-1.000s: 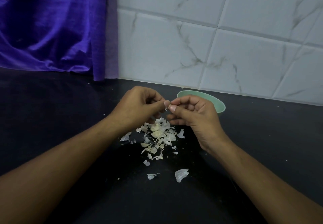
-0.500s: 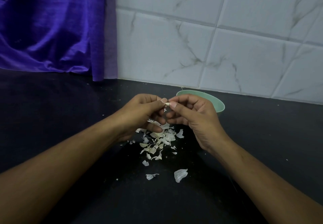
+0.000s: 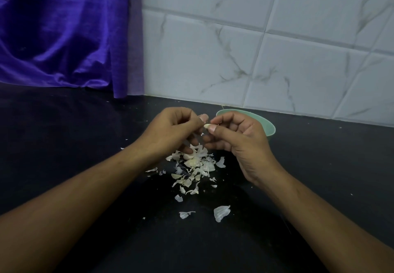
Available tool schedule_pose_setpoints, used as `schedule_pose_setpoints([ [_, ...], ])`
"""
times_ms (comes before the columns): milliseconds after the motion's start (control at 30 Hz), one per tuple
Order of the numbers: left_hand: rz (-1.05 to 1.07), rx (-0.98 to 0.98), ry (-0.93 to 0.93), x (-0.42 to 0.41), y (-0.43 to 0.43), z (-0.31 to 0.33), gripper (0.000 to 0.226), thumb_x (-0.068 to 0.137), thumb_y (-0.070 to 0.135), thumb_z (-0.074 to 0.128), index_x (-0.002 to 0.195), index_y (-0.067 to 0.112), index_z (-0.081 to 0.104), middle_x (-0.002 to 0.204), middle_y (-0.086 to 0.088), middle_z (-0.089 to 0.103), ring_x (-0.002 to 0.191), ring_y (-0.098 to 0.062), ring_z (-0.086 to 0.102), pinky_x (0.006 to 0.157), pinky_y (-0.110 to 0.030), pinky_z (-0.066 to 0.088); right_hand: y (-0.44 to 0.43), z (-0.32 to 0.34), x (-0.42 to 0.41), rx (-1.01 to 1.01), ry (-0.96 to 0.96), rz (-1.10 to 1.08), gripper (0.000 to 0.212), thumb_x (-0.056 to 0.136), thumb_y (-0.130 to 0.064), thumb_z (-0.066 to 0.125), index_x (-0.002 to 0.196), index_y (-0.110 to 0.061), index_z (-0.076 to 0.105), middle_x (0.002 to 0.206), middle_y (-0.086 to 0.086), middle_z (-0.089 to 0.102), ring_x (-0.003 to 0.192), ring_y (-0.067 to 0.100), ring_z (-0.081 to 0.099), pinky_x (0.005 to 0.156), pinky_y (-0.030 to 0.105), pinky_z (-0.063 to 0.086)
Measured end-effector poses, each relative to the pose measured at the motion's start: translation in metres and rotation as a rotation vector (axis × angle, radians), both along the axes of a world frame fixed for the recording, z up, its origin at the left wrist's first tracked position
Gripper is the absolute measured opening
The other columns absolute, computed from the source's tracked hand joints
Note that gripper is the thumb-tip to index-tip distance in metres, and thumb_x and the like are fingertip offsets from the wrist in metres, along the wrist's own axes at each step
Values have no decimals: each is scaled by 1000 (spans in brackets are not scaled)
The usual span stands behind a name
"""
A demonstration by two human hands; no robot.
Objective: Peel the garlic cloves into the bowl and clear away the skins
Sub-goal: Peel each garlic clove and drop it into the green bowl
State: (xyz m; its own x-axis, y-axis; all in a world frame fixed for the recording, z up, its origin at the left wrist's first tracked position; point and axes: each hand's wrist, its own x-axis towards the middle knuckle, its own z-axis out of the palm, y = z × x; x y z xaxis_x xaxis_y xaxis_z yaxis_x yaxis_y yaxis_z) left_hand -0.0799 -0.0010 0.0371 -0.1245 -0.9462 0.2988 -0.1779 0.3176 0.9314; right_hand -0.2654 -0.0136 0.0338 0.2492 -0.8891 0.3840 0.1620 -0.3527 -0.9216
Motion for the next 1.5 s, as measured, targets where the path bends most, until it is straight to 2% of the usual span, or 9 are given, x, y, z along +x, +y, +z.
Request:
schedule_pose_setpoints([
  [133, 18, -58, -21, 3, 0, 4, 6, 96, 18, 73, 97, 12, 74, 87, -17, 74, 72, -23, 71, 62, -36, 62, 0, 1, -2, 19, -4, -39, 10, 92, 6, 69, 101, 6, 65, 99, 34, 71, 79, 30, 73, 73, 42, 65],
  [233, 120, -191, -214, 5, 0, 4, 3, 93, 23, 77, 94, 20, 78, 76, -4, 77, 71, -20, 76, 67, -42, 65, -1, 0, -2, 16, 10, -54, 11, 91, 6, 69, 102, 7, 65, 97, 33, 72, 78, 30, 74, 72, 39, 66],
  [400, 213, -369, -493, 7, -1, 4, 8, 93, 32, 75, 90, 27, 80, 68, 15, 72, 66, -3, 68, 64, -30, 55, -3, -2, -3, 19, 46, -72, 11, 92, 4, 70, 103, 6, 69, 92, 26, 76, 74, 26, 74, 71, 37, 65],
  [567, 190, -351, -492, 7, -1, 5, 5, 92, 26, 77, 90, 26, 81, 71, 15, 74, 67, 1, 68, 62, -19, 52, -3, -2, -4, 43, 61, -74, 13, 92, 3, 71, 104, 8, 70, 89, 24, 76, 71, 23, 75, 71, 35, 65],
  [767, 175, -350, -469, 7, 1, 4, 5, 91, 22, 78, 91, 24, 82, 72, 13, 75, 68, 2, 70, 63, -16, 53, -2, -1, -5, 83, 70, -61, 13, 91, 1, 72, 103, 6, 71, 88, 21, 77, 73, 24, 76, 73, 37, 64],
  [967, 242, -405, -466, 2, 2, -2, 4, 87, 26, 77, 86, 24, 80, 72, 12, 75, 70, -1, 70, 69, -31, 60, -2, -4, -3, 131, 40, -45, 13, 91, 0, 72, 103, 4, 72, 88, 21, 77, 74, 25, 76, 71, 33, 65],
  [1200, 301, -394, -442, -1, 2, -2, 6, 83, 22, 75, 78, 25, 76, 66, 15, 71, 66, 0, 67, 62, -19, 50, -1, -3, 1, 176, -5, -3, 19, 92, -7, 73, 108, 2, 74, 94, 20, 78, 80, 24, 76, 71, 32, 64],
  [1333, 270, -392, -436, 0, 3, -1, 6, 81, 21, 75, 77, 25, 75, 69, 14, 72, 67, -1, 68, 63, -22, 52, -1, -1, 1, 229, -20, 22, 22, 89, 1, 73, 110, 6, 72, 92, 19, 77, 77, 22, 76, 69, 30, 64],
  [1500, 245, -411, -451, 0, 4, 1, 4, 81, 28, 74, 78, 26, 74, 71, 13, 72, 69, -1, 68, 64, -23, 54, -2, 2, 0, 250, 5, 46, 15, 90, 6, 67, 102, 3, 75, 83, 17, 75, 72, 21, 73, 65, 28, 62],
])
